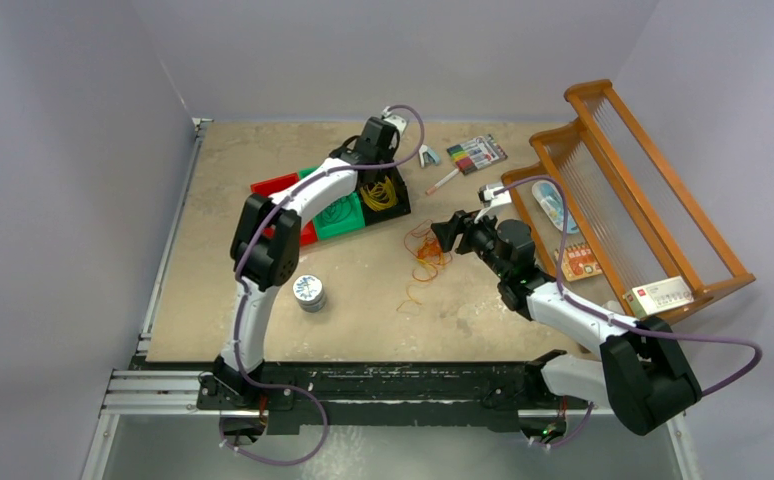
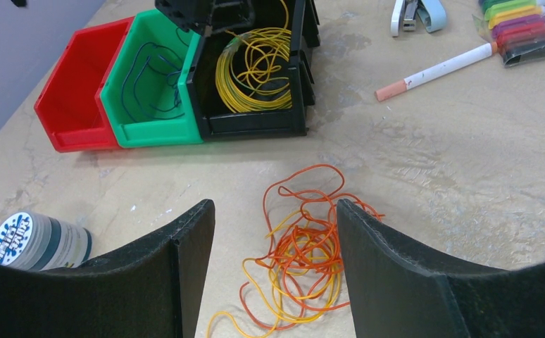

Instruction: Untangle the cables

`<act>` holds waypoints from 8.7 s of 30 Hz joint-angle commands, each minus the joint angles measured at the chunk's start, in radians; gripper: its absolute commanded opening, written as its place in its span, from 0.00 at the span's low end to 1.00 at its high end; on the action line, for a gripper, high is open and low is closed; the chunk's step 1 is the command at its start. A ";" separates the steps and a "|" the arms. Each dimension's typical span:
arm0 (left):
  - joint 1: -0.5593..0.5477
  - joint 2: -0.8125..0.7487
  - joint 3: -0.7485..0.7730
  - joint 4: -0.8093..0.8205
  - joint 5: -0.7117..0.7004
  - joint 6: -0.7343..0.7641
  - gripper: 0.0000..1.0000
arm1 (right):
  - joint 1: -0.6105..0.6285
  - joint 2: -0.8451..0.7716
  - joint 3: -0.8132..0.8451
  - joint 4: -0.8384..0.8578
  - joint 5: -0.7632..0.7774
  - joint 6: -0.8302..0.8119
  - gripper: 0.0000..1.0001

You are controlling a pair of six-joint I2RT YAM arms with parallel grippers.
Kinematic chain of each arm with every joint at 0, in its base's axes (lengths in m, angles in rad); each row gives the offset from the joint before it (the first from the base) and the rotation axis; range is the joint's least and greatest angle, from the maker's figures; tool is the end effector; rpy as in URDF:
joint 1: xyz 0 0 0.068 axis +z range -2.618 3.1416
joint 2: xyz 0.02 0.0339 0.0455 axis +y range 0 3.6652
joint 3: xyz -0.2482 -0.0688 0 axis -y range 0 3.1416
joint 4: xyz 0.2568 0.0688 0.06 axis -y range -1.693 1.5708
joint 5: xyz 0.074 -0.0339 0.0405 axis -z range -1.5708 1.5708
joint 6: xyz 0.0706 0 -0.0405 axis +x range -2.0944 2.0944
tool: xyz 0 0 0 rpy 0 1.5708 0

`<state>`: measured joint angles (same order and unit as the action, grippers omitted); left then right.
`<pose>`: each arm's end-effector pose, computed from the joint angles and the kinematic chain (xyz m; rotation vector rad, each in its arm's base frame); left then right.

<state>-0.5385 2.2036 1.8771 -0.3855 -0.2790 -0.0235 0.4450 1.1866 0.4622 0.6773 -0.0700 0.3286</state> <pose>0.4707 -0.2585 0.1954 0.4322 2.2080 0.0178 0.2717 0.1350 0.2116 -0.1516 1.6505 0.6498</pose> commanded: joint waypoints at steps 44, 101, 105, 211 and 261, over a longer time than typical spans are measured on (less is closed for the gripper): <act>0.003 -0.128 0.004 0.003 0.028 -0.093 0.46 | 0.003 0.010 0.075 -0.012 -0.005 -0.014 0.67; -0.405 -0.472 -0.915 0.428 0.226 -0.475 0.43 | 0.003 -0.067 0.013 -0.229 0.086 0.204 0.67; -0.413 -0.453 -0.912 0.427 0.193 -0.474 0.43 | 0.002 -0.065 0.019 -0.231 0.081 0.198 0.67; -0.443 -0.758 -0.344 0.157 -0.091 -0.115 0.00 | 0.004 0.406 0.216 0.304 -0.077 0.037 0.72; -0.436 -0.492 0.472 0.191 -0.259 0.332 0.00 | 0.003 0.407 -0.055 0.238 0.125 0.265 0.63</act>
<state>-0.9821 1.7046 2.2787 -0.2710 -0.5182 0.2138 0.4450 1.6436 0.4267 0.9154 0.0357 0.5709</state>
